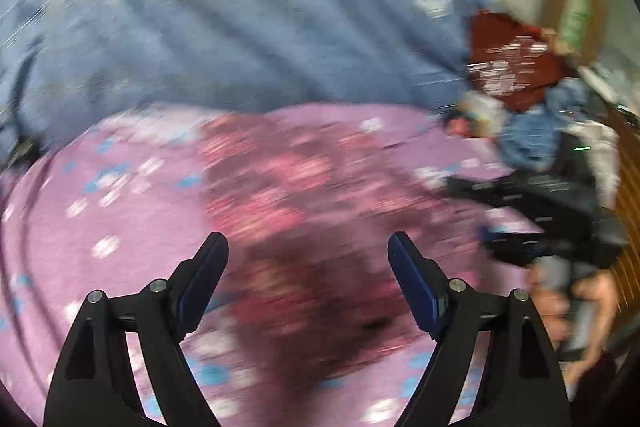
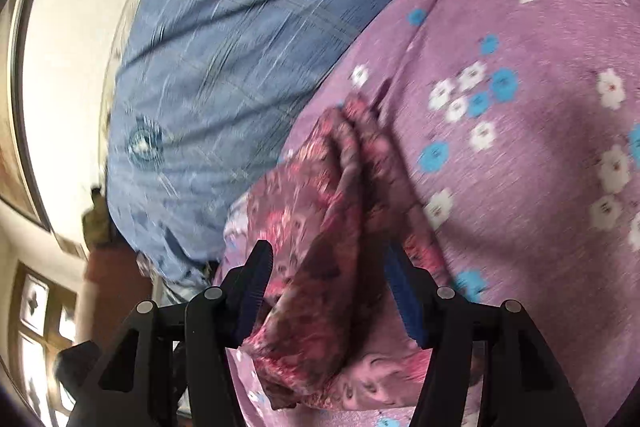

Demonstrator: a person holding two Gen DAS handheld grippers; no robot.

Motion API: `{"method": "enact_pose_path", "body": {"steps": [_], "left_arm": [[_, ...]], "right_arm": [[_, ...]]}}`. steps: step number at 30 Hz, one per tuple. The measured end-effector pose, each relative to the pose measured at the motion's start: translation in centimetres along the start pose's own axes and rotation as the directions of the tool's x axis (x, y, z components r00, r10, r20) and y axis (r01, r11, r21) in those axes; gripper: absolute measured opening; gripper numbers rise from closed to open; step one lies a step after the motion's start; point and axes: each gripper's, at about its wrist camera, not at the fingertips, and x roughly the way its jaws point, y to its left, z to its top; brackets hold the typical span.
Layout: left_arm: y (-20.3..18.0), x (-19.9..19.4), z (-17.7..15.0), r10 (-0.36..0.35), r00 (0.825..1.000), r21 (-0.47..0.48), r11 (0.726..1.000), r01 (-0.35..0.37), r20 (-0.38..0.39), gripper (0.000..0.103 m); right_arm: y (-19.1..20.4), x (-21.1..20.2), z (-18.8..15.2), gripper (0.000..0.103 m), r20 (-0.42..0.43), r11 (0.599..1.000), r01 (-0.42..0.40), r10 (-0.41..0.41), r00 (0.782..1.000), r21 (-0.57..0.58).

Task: Fold small clothes

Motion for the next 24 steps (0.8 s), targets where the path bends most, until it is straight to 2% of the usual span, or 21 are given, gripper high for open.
{"method": "enact_pose_path", "body": {"steps": [2, 4, 5, 9, 10, 12, 13, 15, 19, 22, 23, 24], "left_arm": [[2.1, 0.7, -1.0, 0.042, 0.998, -0.054, 0.998, -0.045, -0.04, 0.082], [3.3, 1.3, -1.9, 0.066, 0.996, -0.072, 0.995, -0.07, -0.062, 0.082], [3.5, 1.6, -2.3, 0.069, 0.995, -0.07, 0.995, -0.074, -0.067, 0.082], [3.4, 3.0, -3.4, 0.073, 0.993, -0.039, 0.996, -0.077, -0.092, 0.082], [3.2, 3.4, -3.5, 0.066, 0.994, -0.026, 0.997, -0.068, -0.091, 0.082], [3.0, 3.9, -3.5, 0.059, 0.994, 0.001, 0.998, -0.059, -0.091, 0.083], [3.2, 4.2, -3.5, 0.048, 0.995, -0.004, 0.999, -0.049, -0.091, 0.082], [3.7, 4.2, -3.2, 0.003, 0.996, -0.041, 0.999, -0.006, -0.087, 0.082], [3.9, 2.4, -2.7, -0.026, 0.999, -0.03, 0.999, 0.025, -0.024, 0.082], [3.5, 2.8, -3.0, -0.026, 0.999, -0.001, 1.0, 0.026, -0.037, 0.082], [3.3, 3.6, -3.4, -0.016, 0.997, 0.019, 1.0, 0.018, -0.074, 0.082], [3.2, 4.3, -3.7, -0.001, 0.995, 0.034, 0.999, 0.005, -0.099, 0.083]], "right_arm": [[0.9, 0.5, -0.6, 0.062, -0.023, 1.0, 0.001, -0.001, 1.0, -0.014], [2.0, 0.6, -1.3, 0.068, -0.014, 0.998, 0.026, -0.027, 1.0, -0.052], [2.5, 0.7, -1.6, 0.073, -0.008, 0.996, 0.048, -0.049, 0.999, -0.075], [4.5, 2.2, -3.2, 0.073, -0.02, 0.969, 0.171, -0.177, 0.984, -0.178], [4.7, 2.6, -3.6, 0.069, -0.014, 0.954, 0.214, -0.221, 0.975, -0.209], [5.1, 3.1, -4.3, 0.027, 0.017, 0.914, 0.304, -0.311, 0.95, -0.268], [5.1, 3.3, -4.5, 0.027, 0.027, 0.896, 0.34, -0.347, 0.938, -0.287], [4.5, 2.5, -4.7, 0.022, 0.051, 0.917, 0.313, -0.31, 0.949, -0.246], [4.9, -0.6, -5.0, 0.022, 0.136, 0.944, 0.259, -0.235, 0.963, -0.204], [3.8, -1.6, -5.3, 0.023, 0.152, 0.942, 0.296, -0.273, 0.95, -0.159], [3.0, -1.2, -5.3, 0.027, 0.126, 0.937, 0.322, -0.306, 0.944, -0.138], [1.8, -0.4, -5.2, 0.039, 0.073, 0.932, 0.346, -0.34, 0.938, -0.11]]}}
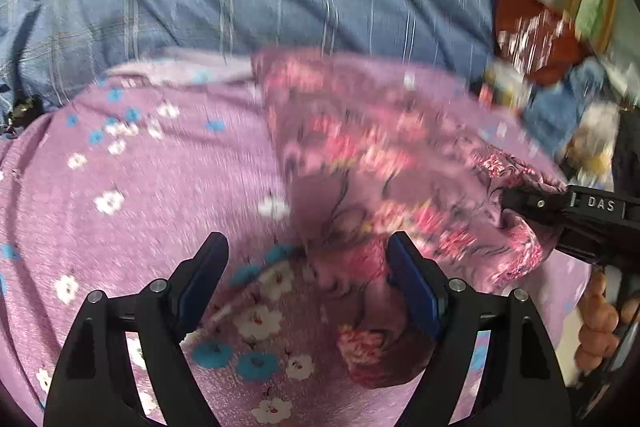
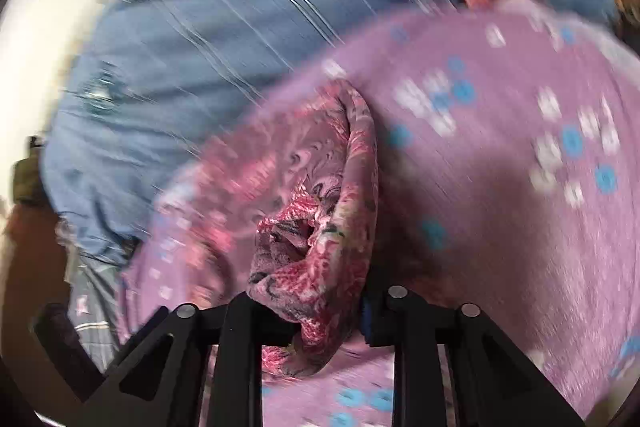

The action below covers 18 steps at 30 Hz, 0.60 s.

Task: Fold small clothes

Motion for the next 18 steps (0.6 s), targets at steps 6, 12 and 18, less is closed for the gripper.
{"method": "enact_pose_path", "body": {"steps": [6, 12, 18], "left_arm": [[0.6, 0.6, -0.3, -0.022, 1.0, -0.015, 1.0, 0.022, -0.013, 0.084], [0.5, -0.4, 0.3, -0.059, 0.998, -0.013, 0.998, 0.059, 0.037, 0.084], [-0.3, 1.4, 0.0, -0.032, 0.999, 0.031, 0.999, 0.033, -0.01, 0.084]], "right_arm": [[-3.0, -1.5, 0.9, 0.056, 0.035, 0.989, 0.005, -0.011, 0.999, 0.146], [1.5, -2.3, 4.3, 0.019, 0.099, 0.998, 0.039, -0.035, 0.995, -0.04], [6.2, 8.2, 8.8, 0.017, -0.151, 0.987, 0.104, -0.122, 0.981, -0.123]]}}
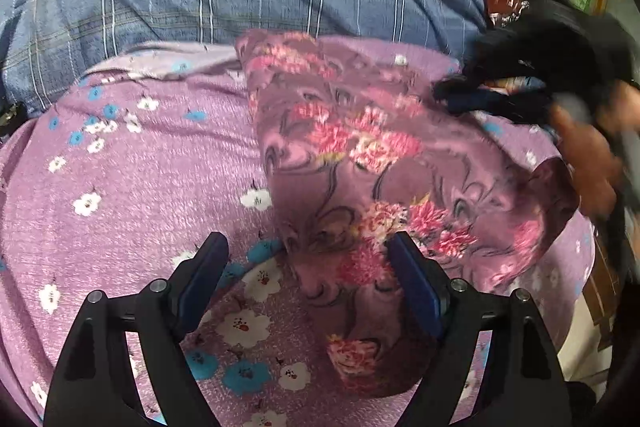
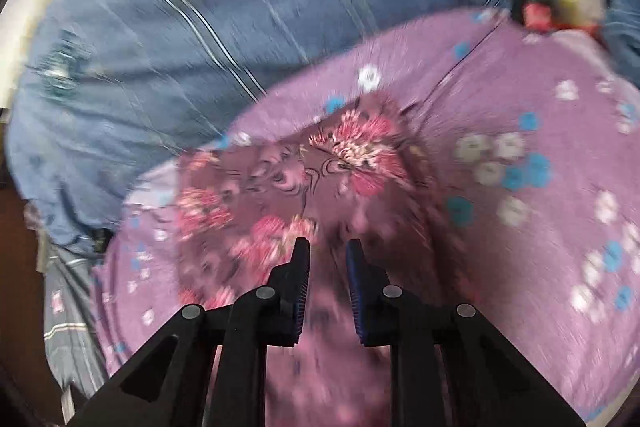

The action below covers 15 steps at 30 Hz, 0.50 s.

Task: Fold small clothes

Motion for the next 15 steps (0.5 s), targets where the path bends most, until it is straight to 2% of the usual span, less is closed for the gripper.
{"method": "enact_pose_path", "body": {"steps": [3, 5, 6, 9, 10, 13, 15], "left_arm": [[0.2, 0.5, 0.1, -0.013, 1.0, -0.013, 1.0, 0.013, -0.01, 0.084], [0.3, 0.6, 0.1, -0.014, 1.0, -0.019, 1.0, 0.014, -0.01, 0.084], [0.3, 0.6, 0.0, -0.012, 1.0, -0.017, 1.0, 0.012, -0.008, 0.084], [0.0, 0.3, -0.1, 0.001, 1.0, -0.008, 1.0, -0.001, 0.003, 0.084], [-0.1, 0.3, -0.2, 0.001, 1.0, -0.006, 1.0, -0.001, 0.004, 0.084], [0.0, 0.1, -0.3, 0.0, 1.0, -0.009, 1.0, 0.0, 0.007, 0.084], [0.2, 0.1, -0.4, -0.005, 1.0, -0.013, 1.0, 0.005, 0.007, 0.084]], "right_arm": [[-1.1, 4.5, 2.2, 0.016, -0.071, 0.996, 0.07, -0.066, 0.995, 0.051], [-1.6, 4.6, 3.3, 0.016, -0.076, 0.993, 0.064, -0.056, 0.995, 0.096], [-1.4, 4.3, 3.7, 0.023, -0.084, 0.992, 0.071, -0.062, 0.995, 0.105], [1.4, 1.9, 4.4, 0.023, 0.014, 1.0, 0.018, -0.019, 1.0, 0.019], [2.2, 1.8, 4.4, 0.023, 0.014, 1.0, -0.01, 0.011, 1.0, -0.002], [5.3, 3.9, 4.3, 0.023, -0.058, 0.992, -0.107, 0.104, 0.993, -0.064], [6.8, 6.8, 4.3, 0.021, -0.115, 0.99, -0.107, 0.097, 0.989, -0.091]]}}
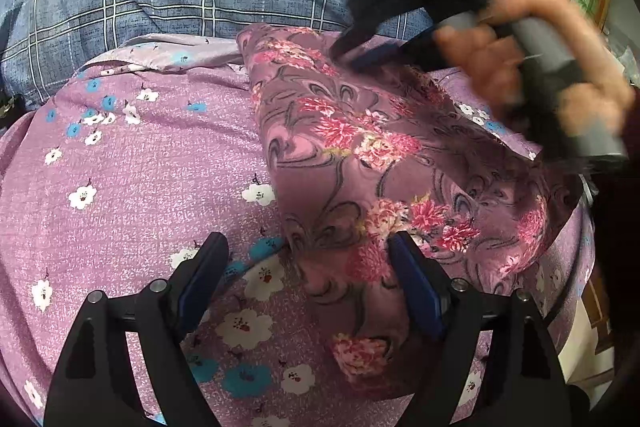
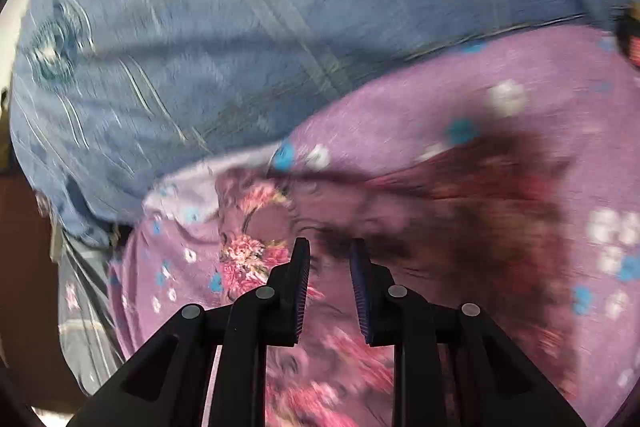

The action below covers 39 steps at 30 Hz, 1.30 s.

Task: Fold small clothes

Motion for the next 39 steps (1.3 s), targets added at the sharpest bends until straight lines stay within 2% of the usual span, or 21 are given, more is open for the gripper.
{"method": "enact_pose_path", "body": {"steps": [2, 4, 5, 9, 12, 14, 18, 20, 22, 23, 24, 27, 30, 35, 39], "left_arm": [[0.1, 0.0, 0.0, 0.004, 1.0, -0.001, 1.0, -0.004, -0.001, 0.084], [0.3, 0.1, 0.2, -0.006, 1.0, -0.006, 1.0, 0.006, -0.009, 0.084], [0.3, 0.0, 0.2, -0.012, 1.0, -0.011, 1.0, 0.012, -0.013, 0.084], [0.6, -0.6, 0.5, 0.005, 1.0, -0.019, 1.0, -0.005, 0.012, 0.084], [0.9, -1.1, 0.6, 0.004, 1.0, -0.041, 0.999, -0.003, 0.029, 0.084], [0.8, -1.3, 0.5, 0.011, 0.999, -0.042, 0.999, -0.01, 0.034, 0.084], [-0.1, -0.9, 0.1, 0.045, 0.999, 0.003, 0.999, -0.045, 0.029, 0.084], [-0.4, -0.5, -0.2, 0.053, 0.998, 0.025, 0.998, -0.054, 0.021, 0.084], [-0.5, -0.2, -0.4, 0.049, 0.999, 0.038, 0.998, -0.05, 0.016, 0.085], [-0.5, -0.2, -0.5, 0.045, 0.999, 0.035, 0.998, -0.045, 0.01, 0.085], [-0.4, -0.3, -0.5, 0.04, 0.999, 0.027, 0.999, -0.041, 0.008, 0.085], [0.1, -0.6, -0.3, 0.021, 1.0, 0.011, 1.0, -0.021, 0.006, 0.084], [0.7, -1.1, 0.0, 0.019, 1.0, -0.01, 1.0, -0.019, 0.021, 0.084], [1.7, -1.7, 0.7, 0.012, 0.999, -0.06, 0.998, -0.01, 0.041, 0.084], [0.8, -0.4, 0.3, 0.027, 0.999, -0.018, 0.999, -0.027, -0.02, 0.085]], "right_arm": [[-0.5, 3.1, 0.7, 0.016, -0.044, 0.999, 0.051, -0.05, 0.998, 0.015], [-1.7, 3.4, 1.2, 0.016, -0.031, 0.998, -0.008, 0.01, 0.999, 0.06], [-2.2, 2.8, 1.2, 0.02, -0.027, 0.996, -0.036, 0.038, 0.999, 0.083], [-3.2, -2.3, -0.9, 0.023, 0.041, 0.998, -0.044, 0.042, 0.998, 0.038], [-4.8, -7.2, -4.1, 0.027, 0.066, 0.995, -0.094, 0.093, 0.993, 0.019], [-5.2, -9.8, -6.0, 0.031, 0.114, 0.998, -0.06, 0.06, 0.992, -0.009], [-7.3, -12.9, -11.0, 0.035, 0.129, 0.998, -0.037, 0.043, 0.991, -0.044], [-9.1, -11.8, -13.2, 0.033, 0.116, 0.999, 0.022, -0.016, 0.993, -0.049], [-11.2, -9.4, -15.2, 0.031, 0.06, 0.996, 0.081, -0.079, 0.995, -0.026], [-11.9, -8.6, -16.0, 0.031, 0.065, 0.996, 0.092, -0.091, 0.994, -0.016], [-12.0, -8.7, -16.6, 0.03, 0.114, 0.997, 0.078, -0.075, 0.991, -0.021], [-11.0, -9.3, -16.4, 0.031, 0.108, 0.992, 0.118, -0.113, 0.988, -0.041], [-10.2, -10.2, -15.5, 0.034, 0.08, 0.993, 0.117, -0.114, 0.99, -0.027], [-8.9, -12.0, -14.6, 0.036, 0.151, 0.997, 0.071, -0.065, 0.986, -0.036], [-7.6, -11.1, -11.6, 0.032, 0.175, 0.998, 0.06, -0.054, 0.983, -0.03]]}}
